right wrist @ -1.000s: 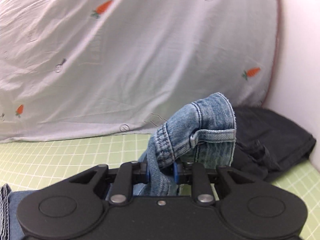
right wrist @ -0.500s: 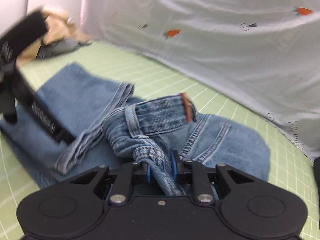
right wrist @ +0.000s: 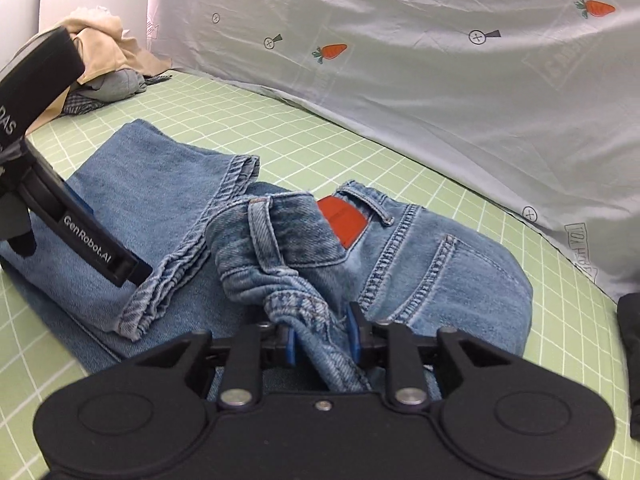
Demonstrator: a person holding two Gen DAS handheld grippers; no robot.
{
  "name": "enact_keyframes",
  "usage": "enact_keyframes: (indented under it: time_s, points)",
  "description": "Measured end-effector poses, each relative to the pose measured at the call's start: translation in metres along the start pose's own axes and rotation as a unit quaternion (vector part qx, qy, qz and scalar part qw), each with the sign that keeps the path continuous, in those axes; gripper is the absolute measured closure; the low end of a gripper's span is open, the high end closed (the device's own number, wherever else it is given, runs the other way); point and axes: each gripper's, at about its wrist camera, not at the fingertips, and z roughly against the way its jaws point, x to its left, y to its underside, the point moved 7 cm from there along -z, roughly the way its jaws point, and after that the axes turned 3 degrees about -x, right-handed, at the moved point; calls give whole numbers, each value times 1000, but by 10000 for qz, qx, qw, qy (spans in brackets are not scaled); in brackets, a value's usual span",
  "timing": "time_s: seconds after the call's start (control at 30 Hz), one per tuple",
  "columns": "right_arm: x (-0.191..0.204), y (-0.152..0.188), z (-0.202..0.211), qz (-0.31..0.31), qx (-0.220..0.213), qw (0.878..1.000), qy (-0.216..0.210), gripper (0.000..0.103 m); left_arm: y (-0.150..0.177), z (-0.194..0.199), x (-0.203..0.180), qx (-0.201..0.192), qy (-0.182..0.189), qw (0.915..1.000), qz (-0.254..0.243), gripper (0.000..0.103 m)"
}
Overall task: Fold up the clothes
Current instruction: 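Fold the waistband with the right gripper over onto the folded legs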
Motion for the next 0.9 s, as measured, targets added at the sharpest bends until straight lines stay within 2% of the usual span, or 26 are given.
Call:
enact_keyframes:
  time_s: [0.63, 0.9]
  points:
    - [-9, 11, -8, -756, 209, 9969, -114, 76, 4, 1, 3, -15, 14, 10000, -24, 0]
    - [-21, 19, -17, -1638, 384, 9854, -259, 76, 4, 0, 2, -33, 12, 10000, -17, 0]
